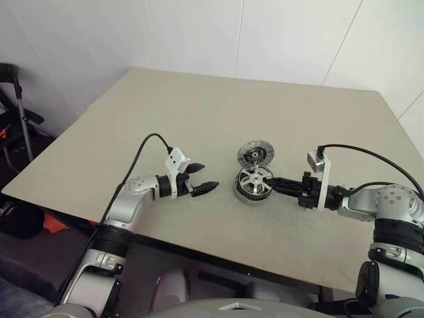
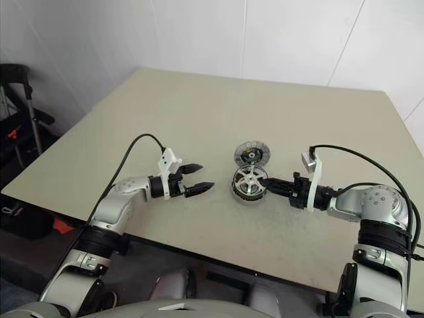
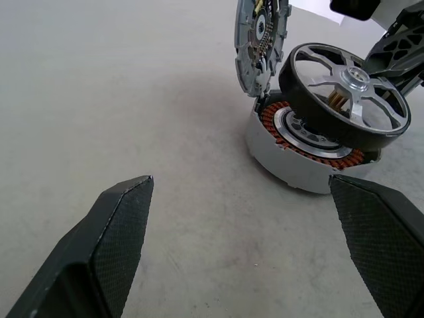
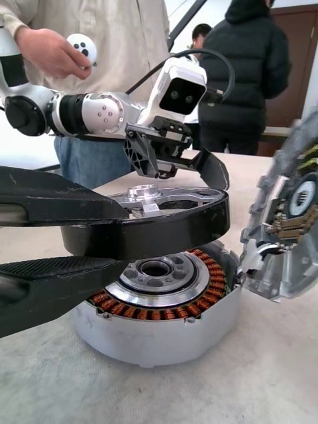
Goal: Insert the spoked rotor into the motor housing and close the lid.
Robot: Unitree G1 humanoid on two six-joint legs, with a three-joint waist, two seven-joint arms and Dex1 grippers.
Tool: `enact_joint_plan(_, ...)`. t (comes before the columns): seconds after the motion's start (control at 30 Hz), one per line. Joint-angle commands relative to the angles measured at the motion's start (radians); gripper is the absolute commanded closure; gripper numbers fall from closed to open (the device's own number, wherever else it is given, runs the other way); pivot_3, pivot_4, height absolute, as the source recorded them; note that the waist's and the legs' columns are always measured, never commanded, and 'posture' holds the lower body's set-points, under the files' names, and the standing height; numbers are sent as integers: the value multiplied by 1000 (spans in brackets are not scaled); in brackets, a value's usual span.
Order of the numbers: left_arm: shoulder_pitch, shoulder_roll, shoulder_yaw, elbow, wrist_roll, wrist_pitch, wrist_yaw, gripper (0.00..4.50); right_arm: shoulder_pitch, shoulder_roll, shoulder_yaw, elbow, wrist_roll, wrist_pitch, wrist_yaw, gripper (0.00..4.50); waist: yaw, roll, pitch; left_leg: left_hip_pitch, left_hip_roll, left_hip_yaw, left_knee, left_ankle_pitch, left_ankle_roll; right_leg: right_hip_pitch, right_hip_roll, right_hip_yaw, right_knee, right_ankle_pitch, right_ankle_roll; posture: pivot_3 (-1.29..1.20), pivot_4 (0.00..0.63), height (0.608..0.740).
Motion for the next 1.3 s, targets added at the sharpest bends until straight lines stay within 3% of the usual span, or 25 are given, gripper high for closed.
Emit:
enact_joint_plan(0.03, -12, 7, 6, -19, -5, -19, -4, 0, -8, 1, -4, -42, 7, -3, 7, 4207, 0, 0, 0, 0, 0, 0, 0, 0, 0, 0, 0, 0, 0, 0, 0, 0, 0, 740)
enact_joint_plan(0.57, -12, 9, 6, -18, -3, -24, -3, 0, -24, -9, 13, 16, -53, -59, 17, 4207, 0, 0, 0, 0, 0, 0, 0, 0, 0, 0, 0, 0, 0, 0, 0, 0, 0, 740)
enact_joint_plan(0.77, -12, 7, 4, -17, -2, -26, -2, 0, -12, -26, 12, -51, -27, -74, 54, 2270, 0, 0, 0, 1, 0, 0, 0, 0, 0, 1, 0, 0, 0, 0, 0, 0, 0, 740)
enact_joint_plan(1.3, -14, 4, -5, -15, 0, -30, -5, 0, 54, -94, 71, -134, -92, -297, 138, 2270, 0, 0, 0, 0, 0, 0, 0, 0, 0, 0, 0, 0, 0, 0, 0, 0, 0, 740)
